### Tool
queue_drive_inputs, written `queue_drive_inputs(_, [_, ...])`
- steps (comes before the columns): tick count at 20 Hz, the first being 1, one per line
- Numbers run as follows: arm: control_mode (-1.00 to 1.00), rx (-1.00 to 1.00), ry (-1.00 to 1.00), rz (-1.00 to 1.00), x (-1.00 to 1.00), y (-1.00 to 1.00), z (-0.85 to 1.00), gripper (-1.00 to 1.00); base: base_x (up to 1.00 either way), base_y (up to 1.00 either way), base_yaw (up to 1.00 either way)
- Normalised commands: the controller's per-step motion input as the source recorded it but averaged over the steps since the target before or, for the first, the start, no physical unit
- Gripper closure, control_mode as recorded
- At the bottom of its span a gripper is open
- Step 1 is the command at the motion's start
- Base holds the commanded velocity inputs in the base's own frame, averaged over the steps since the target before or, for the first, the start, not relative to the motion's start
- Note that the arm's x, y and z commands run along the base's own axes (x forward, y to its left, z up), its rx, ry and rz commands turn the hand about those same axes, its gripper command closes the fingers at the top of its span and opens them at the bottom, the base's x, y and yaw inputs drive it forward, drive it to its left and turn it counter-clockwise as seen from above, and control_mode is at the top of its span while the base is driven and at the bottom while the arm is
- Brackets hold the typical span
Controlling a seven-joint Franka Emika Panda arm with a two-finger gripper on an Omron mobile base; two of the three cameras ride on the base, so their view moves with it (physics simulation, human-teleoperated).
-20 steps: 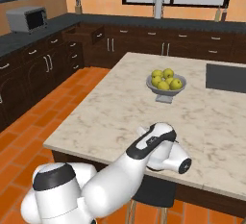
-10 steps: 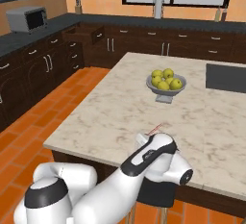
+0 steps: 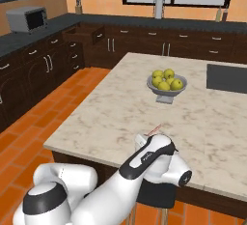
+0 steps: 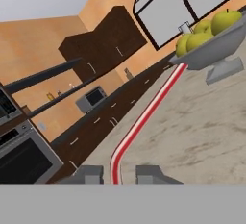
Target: Take a straw from the drawer in front and place it inside the glass cup on the dining counter.
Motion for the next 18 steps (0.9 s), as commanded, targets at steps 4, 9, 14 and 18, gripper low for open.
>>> queue_drive_inputs(4, [-1.0, 0.0, 0.0, -0.02, -0.07, 0.0, 0.03, -1.0, 0.0, 0.0, 0.0])
queue_drive_inputs(9, [-1.0, 0.0, 0.0, -0.06, -0.01, 0.21, 0.11, -1.0, 0.0, 0.0, 0.0])
queue_drive_inputs(14, [-1.0, -0.02, 0.02, -0.07, -0.18, 0.14, 0.26, -1.0, 0.0, 0.0, 0.0])
queue_drive_inputs(18, [-1.0, -0.05, 0.18, -0.18, -0.37, -0.04, 0.31, -1.0, 0.0, 0.0, 0.0])
